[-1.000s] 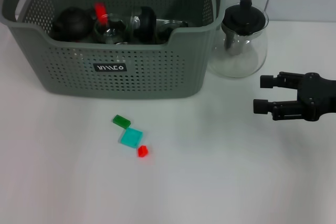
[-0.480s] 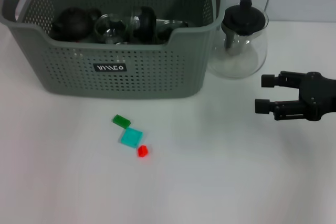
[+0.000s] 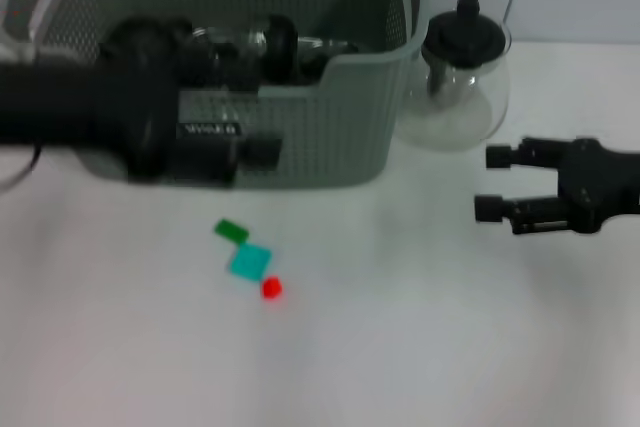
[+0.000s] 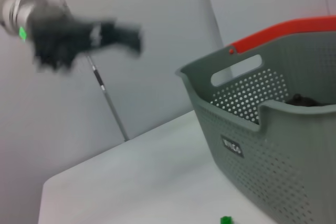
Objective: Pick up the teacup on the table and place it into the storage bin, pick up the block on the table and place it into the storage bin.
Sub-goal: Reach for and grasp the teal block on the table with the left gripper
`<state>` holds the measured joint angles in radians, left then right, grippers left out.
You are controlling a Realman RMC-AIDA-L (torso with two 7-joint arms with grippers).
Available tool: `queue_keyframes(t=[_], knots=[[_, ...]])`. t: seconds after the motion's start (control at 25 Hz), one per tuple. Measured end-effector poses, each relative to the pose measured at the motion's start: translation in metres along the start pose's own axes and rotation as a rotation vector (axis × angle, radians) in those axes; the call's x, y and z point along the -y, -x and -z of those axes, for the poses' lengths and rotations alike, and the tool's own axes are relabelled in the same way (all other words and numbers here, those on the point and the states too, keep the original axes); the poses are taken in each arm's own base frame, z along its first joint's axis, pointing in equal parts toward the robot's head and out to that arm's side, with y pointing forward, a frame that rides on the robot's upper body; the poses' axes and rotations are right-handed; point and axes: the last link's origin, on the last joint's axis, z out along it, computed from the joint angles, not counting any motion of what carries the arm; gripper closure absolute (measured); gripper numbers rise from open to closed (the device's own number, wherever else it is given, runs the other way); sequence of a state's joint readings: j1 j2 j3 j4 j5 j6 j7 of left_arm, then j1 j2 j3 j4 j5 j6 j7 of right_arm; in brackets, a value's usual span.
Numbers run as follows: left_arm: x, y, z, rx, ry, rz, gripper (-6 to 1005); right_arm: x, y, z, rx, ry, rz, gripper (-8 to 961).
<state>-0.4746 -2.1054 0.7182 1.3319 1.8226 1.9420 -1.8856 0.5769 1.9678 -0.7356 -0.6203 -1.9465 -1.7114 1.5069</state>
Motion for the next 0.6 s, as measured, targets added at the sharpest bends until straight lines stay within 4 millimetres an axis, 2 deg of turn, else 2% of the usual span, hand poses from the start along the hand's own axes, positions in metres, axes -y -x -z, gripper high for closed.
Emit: queue_keyframes(t=[0.08, 0.32, 0.44, 0.6], knots=[[-0.008, 0.022, 0.003, -0.013, 0.016, 0.004, 147, -0.001, 0.003, -0.004, -0.009, 0.014, 0.009, 8], [-0.016, 0.063, 0.01, 0.002, -0.041, 0.015, 148, -0.001, 0.013, -0.017, -0.034, 0.052, 0.036, 8], [-0.009, 0.078, 0.007, 0.061, -0.095, 0.039, 148, -0.002, 0.016, -0.021, -0.041, 0.066, 0.046, 8], [0.012, 0.094, -0.004, 0.158, -0.18, 0.076, 149, -0.002, 0.018, -0.024, -0.05, 0.077, 0.047, 8]])
